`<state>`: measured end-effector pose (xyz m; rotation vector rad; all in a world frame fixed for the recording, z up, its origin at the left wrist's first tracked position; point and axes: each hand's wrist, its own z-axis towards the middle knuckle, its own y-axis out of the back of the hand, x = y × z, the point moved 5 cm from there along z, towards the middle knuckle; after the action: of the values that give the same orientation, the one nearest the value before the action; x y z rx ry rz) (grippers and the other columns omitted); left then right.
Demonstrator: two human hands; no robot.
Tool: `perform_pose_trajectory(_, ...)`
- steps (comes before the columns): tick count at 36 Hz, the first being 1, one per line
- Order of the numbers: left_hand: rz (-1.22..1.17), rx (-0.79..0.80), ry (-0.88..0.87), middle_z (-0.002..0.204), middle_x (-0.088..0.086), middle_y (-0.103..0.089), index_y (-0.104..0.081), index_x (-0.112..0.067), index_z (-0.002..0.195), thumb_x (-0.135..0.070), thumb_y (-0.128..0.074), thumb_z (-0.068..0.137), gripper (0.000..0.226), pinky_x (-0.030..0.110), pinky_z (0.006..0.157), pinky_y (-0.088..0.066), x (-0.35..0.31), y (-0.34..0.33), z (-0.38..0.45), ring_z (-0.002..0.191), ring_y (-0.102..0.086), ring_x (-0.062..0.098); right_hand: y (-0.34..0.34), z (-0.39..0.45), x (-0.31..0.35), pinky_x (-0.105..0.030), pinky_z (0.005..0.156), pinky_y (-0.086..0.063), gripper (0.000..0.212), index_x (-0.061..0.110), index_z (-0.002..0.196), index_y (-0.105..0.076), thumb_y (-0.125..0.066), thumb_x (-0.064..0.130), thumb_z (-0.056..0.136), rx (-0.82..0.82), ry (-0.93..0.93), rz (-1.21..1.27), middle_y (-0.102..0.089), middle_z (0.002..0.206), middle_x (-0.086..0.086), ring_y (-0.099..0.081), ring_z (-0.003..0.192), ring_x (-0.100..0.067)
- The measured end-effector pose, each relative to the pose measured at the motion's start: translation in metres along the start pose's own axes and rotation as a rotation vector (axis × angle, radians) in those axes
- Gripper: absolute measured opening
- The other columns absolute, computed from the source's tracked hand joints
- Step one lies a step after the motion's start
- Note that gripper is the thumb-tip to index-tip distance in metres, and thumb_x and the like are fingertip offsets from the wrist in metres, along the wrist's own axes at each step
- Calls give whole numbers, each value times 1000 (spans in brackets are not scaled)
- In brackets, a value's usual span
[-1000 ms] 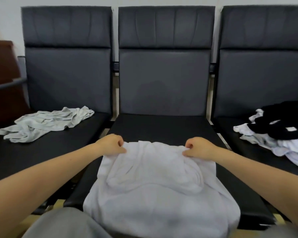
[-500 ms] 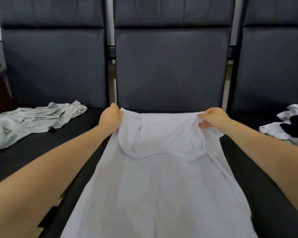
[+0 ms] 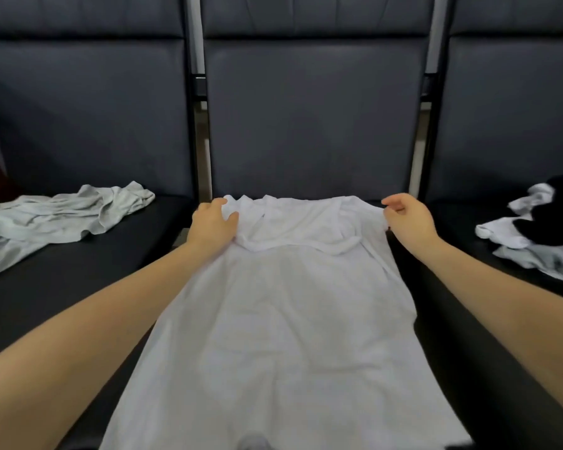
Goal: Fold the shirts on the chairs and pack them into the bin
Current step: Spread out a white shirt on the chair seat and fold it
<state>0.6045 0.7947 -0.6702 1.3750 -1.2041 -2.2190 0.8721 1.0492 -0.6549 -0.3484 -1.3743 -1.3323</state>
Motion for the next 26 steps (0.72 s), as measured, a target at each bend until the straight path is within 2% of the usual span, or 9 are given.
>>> perform_pose_trajectory(2, 5, 17, 20, 142, 16, -39, -42, -16, 143, -34, -49, 97, 49, 41, 102, -40, -2, 6, -21, 127, -43, 34, 12, -16, -2, -33, 73, -48, 11, 10, 95, -65, -56, 16, 92, 38, -28, -78, -66, 87, -7, -61, 80, -22)
perform_pose_trajectory(5, 14, 31, -41, 132, 12, -49, -54, -16, 131, -33, -53, 96, 40, 34, 91, -42, -8, 14, -60, 120, -49, 30, 28, -45, -3, -28, 60, -45, 17, 8, 83, -65, -61, 22, 91, 144, -82, -185, -68, 81, -11, -61, 66, -22)
perform_pose_trajectory(8, 21, 67, -179, 109, -1, -64, -68, -19, 104, -33, -53, 93, 23, 26, 74, -43, -28, 19, -104, 99, -59, 19, 41, -79, 0, -25, 51, -40, 27, 7, 82, -65, -64, 33, 91, 294, -210, -283, -68, 78, -8, -56, 58, -17)
perform_pose_trajectory(11, -9, 184, -266, 83, -8, -66, -70, -15, 86, -34, -56, 93, 25, 17, 60, -40, -59, 20, -159, 75, -57, 9, 48, -119, 3, -23, 50, -37, 38, 10, 78, -62, -62, 46, 89, 457, -294, -372, -63, 75, -4, -52, 58, -16)
perform_pose_trajectory(13, 3, 274, -369, 78, -11, -63, -70, -18, 84, -43, -60, 91, 28, 14, 62, -39, -82, 19, -195, 70, -54, 3, 52, -142, 9, -23, 50, -36, 41, 9, 73, -58, -64, 47, 87, 519, -250, -433, -57, 70, -5, -48, 57, -17)
perform_pose_trajectory(15, 68, 406, -467, 85, -13, -61, -67, -27, 90, -56, -62, 84, 30, 19, 71, -44, -97, 12, -222, 77, -53, 2, 50, -160, 16, -23, 48, -34, 39, 10, 70, -56, -68, 44, 86, 582, -221, -449, -54, 65, -3, -45, 55, -16)
perform_pose_trajectory(17, 186, 542, -546, 92, -13, -56, -63, -31, 96, -59, -64, 81, 32, 24, 77, -43, -101, 3, -244, 84, -51, 5, 47, -176, 21, -21, 46, -33, 36, 9, 67, -56, -68, 37, 87, 639, -240, -420, -52, 60, 0, -42, 53, -14)
perform_pose_trajectory(19, 238, 602, -620, 93, -10, -53, -59, -29, 92, -49, -63, 86, 21, 26, 81, -43, -99, -3, -256, 89, -50, 9, 45, -185, 26, -20, 45, -32, 33, 10, 67, -55, -66, 32, 89, 649, -270, -395, -51, 59, 0, -43, 51, -12)
perform_pose_trajectory(26, 36, 492, -603, 78, -6, -49, -49, -21, 76, -20, -51, 95, 19, 25, 70, -38, -84, 12, -244, 70, -44, 5, 38, -176, 48, -21, 43, -30, 22, 12, 76, -56, -66, 25, 90, 480, -439, 232, -53, 65, -2, -44, 48, -11)
